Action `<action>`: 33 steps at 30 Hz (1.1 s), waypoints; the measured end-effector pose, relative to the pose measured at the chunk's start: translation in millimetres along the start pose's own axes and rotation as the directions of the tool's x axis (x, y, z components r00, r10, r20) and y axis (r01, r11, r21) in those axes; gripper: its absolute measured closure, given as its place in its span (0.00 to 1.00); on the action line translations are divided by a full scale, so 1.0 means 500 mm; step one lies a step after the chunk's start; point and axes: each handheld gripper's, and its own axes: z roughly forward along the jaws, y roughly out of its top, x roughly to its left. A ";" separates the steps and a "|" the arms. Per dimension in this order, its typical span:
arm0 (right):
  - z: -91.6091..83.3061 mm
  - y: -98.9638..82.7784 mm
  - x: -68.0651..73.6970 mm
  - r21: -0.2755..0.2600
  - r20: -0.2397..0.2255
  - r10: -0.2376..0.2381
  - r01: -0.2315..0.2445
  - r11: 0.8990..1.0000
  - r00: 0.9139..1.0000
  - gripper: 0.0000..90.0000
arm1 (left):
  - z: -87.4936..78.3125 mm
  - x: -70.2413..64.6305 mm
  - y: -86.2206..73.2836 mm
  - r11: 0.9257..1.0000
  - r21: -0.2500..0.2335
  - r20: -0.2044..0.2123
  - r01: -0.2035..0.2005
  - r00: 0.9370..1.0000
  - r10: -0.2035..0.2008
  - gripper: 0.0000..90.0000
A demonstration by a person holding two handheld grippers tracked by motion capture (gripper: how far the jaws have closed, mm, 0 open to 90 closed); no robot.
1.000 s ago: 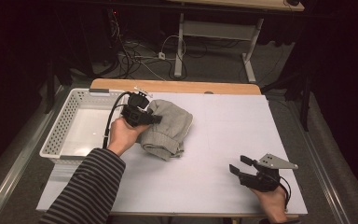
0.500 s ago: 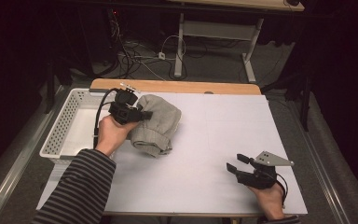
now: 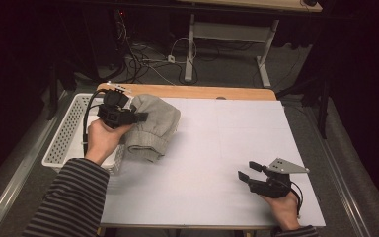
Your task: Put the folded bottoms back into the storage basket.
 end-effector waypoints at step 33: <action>-0.006 -0.004 0.002 0.001 0.017 0.005 -0.005 1.000 1.000 0.44 | -0.140 0.081 -0.044 0.994 -0.084 -0.062 0.064 0.996 -0.070 0.78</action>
